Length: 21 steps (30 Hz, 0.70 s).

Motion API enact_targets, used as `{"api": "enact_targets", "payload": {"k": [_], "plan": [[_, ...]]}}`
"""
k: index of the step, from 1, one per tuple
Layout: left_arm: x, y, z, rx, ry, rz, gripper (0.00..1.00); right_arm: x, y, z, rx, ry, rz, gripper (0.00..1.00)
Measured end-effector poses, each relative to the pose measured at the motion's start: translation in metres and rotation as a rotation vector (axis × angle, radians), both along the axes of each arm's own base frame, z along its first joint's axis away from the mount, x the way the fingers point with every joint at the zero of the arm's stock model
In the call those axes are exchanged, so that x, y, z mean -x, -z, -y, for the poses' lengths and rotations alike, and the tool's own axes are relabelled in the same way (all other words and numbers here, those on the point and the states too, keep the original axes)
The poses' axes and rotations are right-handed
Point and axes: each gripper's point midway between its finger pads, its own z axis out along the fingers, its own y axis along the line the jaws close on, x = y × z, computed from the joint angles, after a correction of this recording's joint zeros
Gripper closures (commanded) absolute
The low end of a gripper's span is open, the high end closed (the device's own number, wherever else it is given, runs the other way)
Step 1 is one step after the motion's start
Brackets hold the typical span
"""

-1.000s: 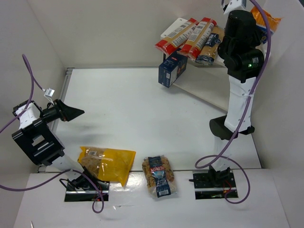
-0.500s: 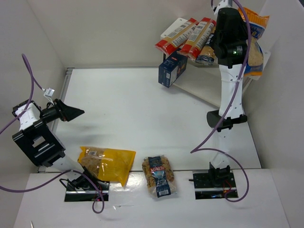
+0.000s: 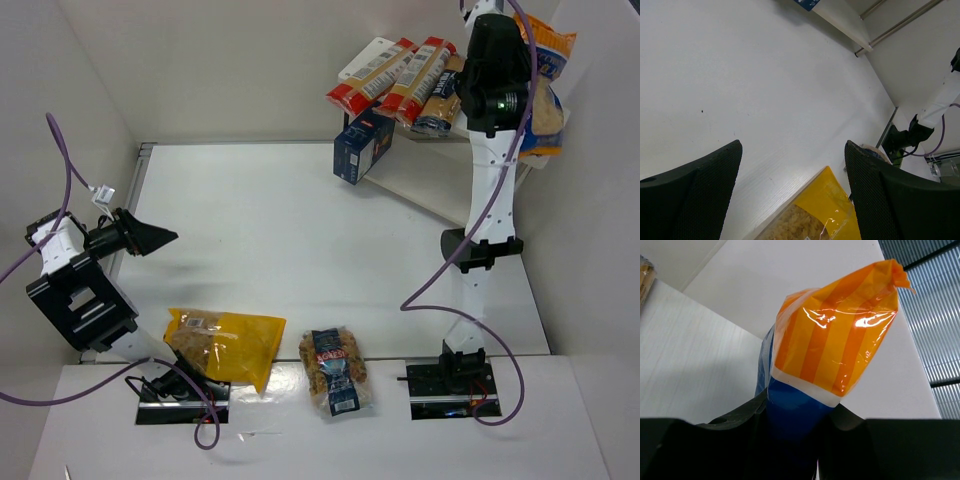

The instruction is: Place and organize the pasta boxes and bags onto the shelf

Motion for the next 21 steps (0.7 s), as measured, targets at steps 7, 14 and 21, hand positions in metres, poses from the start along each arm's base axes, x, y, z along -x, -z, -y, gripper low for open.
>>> {"api": "enact_targets", "payload": {"k": [7,14,21], "plan": [[0.000,0.000,0.000,0.000,0.000,-0.001,0.11,-0.017,0.016,0.001,-0.005,-0.009,-0.025,1.00],[0.000,-0.001,0.000,-0.002,0.000,0.002,0.11,-0.024,0.018,0.002,-0.013,-0.014,-0.009,0.90],[0.001,-0.002,0.001,-0.005,0.000,0.006,0.11,-0.028,0.016,0.000,-0.035,-0.025,0.027,0.33]]}}
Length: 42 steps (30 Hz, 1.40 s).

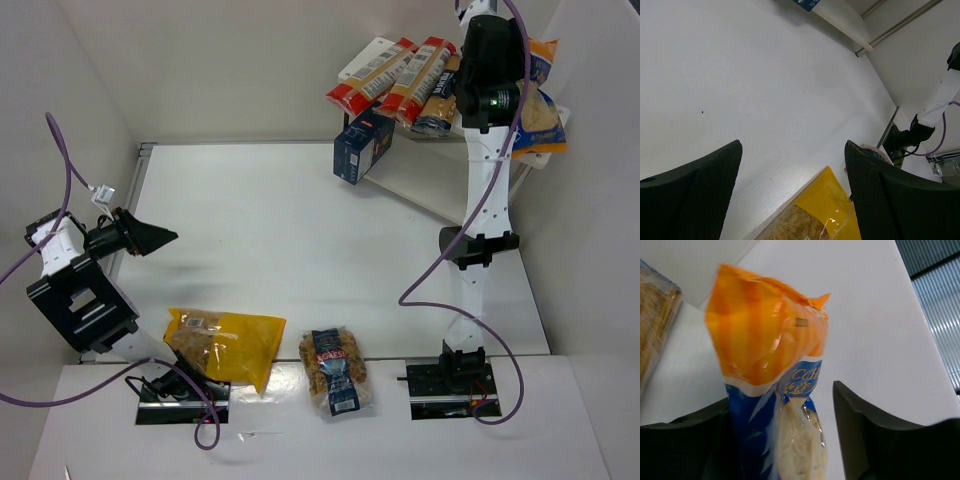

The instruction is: Place and organize the pasta boxes and bags onto the shelf

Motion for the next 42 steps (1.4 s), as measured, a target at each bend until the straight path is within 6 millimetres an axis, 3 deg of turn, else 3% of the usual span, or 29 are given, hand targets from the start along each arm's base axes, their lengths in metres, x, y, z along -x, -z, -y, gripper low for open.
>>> {"api": "enact_targets", "payload": {"k": [1,4,12,15,23,29,34,42], "plan": [[0.000,0.000,0.000,-0.001,0.000,0.001,0.11,-0.001,0.000,-0.001,-0.001,-0.003,0.001,0.26],[0.000,-0.001,0.000,-0.002,0.000,0.002,0.11,-0.003,0.001,-0.004,-0.004,-0.012,0.006,0.15],[0.001,-0.002,0.000,-0.005,0.000,0.006,0.11,-0.014,0.009,-0.025,-0.027,-0.056,0.011,0.00],[0.001,-0.004,0.001,-0.012,0.000,0.013,0.11,-0.019,0.009,-0.049,-0.051,-0.116,0.027,0.00],[0.003,-0.009,0.003,-0.031,0.000,0.030,0.11,-0.019,0.006,-0.145,-0.153,-0.381,0.062,0.00],[0.004,-0.008,0.003,-0.034,0.001,0.027,0.11,0.008,-0.014,-0.189,-0.269,-0.593,0.087,0.00],[0.004,-0.008,0.003,-0.040,0.002,0.028,0.11,0.045,-0.028,-0.226,-0.348,-0.831,0.056,0.00],[0.014,-0.016,0.009,-0.109,0.005,0.052,0.10,0.120,0.007,-0.339,-0.428,-1.285,-0.222,0.00]]}}
